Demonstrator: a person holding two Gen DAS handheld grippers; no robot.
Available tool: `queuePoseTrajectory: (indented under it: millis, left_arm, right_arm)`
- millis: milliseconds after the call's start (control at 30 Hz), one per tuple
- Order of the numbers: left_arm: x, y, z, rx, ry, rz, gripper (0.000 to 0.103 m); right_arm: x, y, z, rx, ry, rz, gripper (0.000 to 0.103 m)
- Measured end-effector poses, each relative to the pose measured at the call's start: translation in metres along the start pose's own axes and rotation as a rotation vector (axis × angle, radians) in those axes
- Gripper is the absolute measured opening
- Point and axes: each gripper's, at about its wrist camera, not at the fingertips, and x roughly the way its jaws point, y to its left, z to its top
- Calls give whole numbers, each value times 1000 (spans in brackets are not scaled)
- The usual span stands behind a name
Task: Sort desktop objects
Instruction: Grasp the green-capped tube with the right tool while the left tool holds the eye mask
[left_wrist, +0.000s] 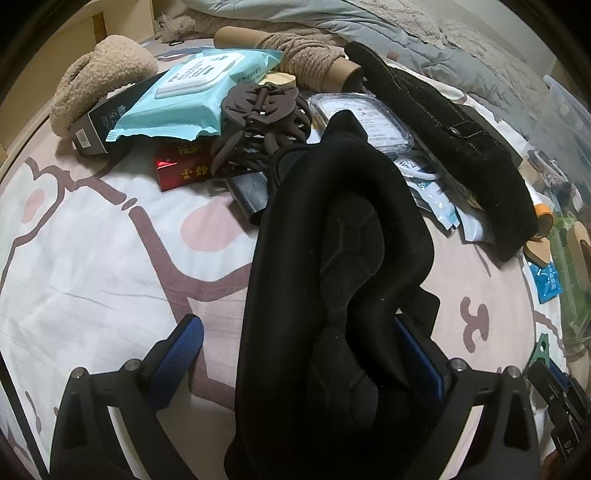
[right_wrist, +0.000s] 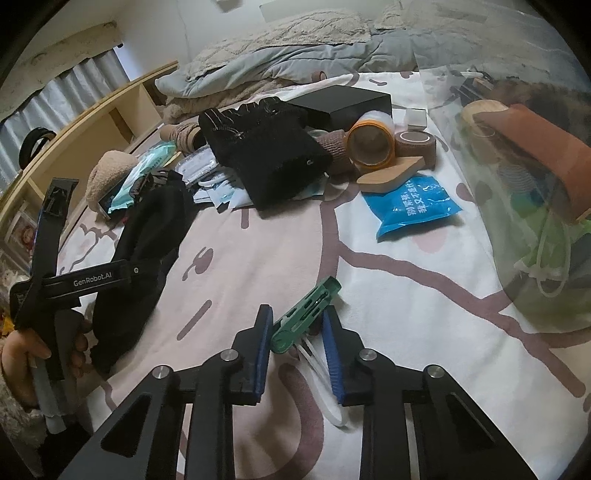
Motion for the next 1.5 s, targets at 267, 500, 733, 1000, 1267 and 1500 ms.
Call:
queuePoseTrajectory:
  millis: [267,500,733,1000,1267,1500]
  left_arm:
    - [-9,-12,0,67,-25,-32,71]
    - [-11,-7,5,14,-21,-92,65]
    - [-18,-29,4,72,-58,-90,65]
    - [-35,-55,-7,206,-140,-70,64]
    - [-45,-68,-18,277,-172,-75,63]
    - [-53,-69,-20,276,-186,-96,62]
  right_arm:
    - [-12,-3,-3,38,-33,20,16]
    - [-21,-7,-8,54,-53,26,15]
    - [-25,-7,-9,50,-64,16,15]
    - [-26,-8,-8,48,-70,8,15]
    - [-26,-8,-8,44,-70,6,15]
    - [-28,-9,-7,37,-74,3,15]
